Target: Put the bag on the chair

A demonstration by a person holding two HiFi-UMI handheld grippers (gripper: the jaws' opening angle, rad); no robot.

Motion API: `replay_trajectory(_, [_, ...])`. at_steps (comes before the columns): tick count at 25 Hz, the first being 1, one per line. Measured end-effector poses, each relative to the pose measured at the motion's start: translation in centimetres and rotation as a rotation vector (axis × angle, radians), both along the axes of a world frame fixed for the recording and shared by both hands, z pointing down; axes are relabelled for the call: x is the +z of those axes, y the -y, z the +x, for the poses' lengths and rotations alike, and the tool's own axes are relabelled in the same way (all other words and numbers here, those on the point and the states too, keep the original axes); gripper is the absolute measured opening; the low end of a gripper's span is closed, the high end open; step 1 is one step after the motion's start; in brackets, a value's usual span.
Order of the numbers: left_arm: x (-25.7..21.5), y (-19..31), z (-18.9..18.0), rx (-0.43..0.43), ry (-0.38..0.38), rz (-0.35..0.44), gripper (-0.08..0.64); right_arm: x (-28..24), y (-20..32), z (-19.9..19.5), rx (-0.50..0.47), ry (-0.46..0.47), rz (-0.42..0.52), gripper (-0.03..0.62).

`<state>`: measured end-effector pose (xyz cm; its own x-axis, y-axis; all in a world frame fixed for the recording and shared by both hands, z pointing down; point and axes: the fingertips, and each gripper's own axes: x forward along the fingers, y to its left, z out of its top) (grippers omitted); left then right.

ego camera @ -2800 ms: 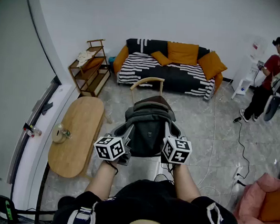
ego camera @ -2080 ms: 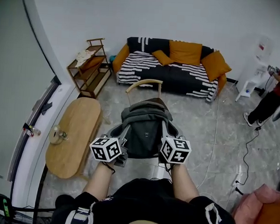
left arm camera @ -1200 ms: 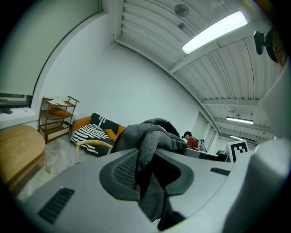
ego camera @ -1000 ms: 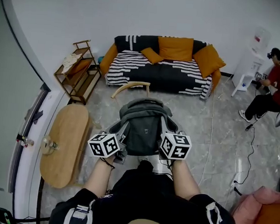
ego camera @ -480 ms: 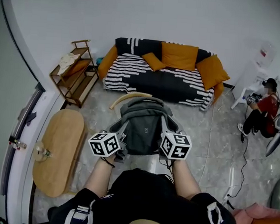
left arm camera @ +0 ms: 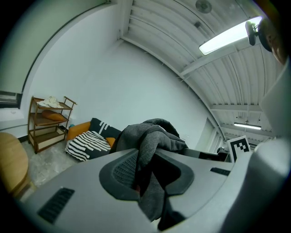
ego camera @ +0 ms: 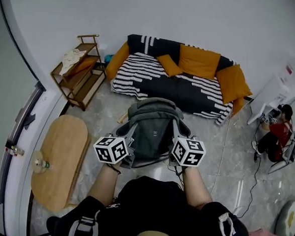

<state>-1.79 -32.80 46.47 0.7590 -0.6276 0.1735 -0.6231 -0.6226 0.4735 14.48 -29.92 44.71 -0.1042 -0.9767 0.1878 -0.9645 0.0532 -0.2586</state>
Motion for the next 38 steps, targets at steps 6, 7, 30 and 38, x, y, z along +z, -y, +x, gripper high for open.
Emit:
replay_trajectory(6, [1.1,5.3,-0.6,-0.025,0.021,-0.029,0.091,1.5,5.8,-0.5,-0.028,0.02,-0.045,0.057])
replay_trajectory(7, [1.4,5.9,-0.5,-0.032,0.027,-0.035,0.091,1.9,6.5,-0.4,-0.036,0.025,-0.054,0.057])
replay_trajectory(30, [13.0,16.3,0.3,-0.322,0.114,-0.303,0.094,14.1,23.4,0.5,-0.335,0.067,-0.304,0.057])
replay_trajectory(38, [20.0,18.3,-0.4,-0.384,0.164,-0.461,0.094,21.2,27.0,-0.5,-0.412,-0.01,-0.474,0.057])
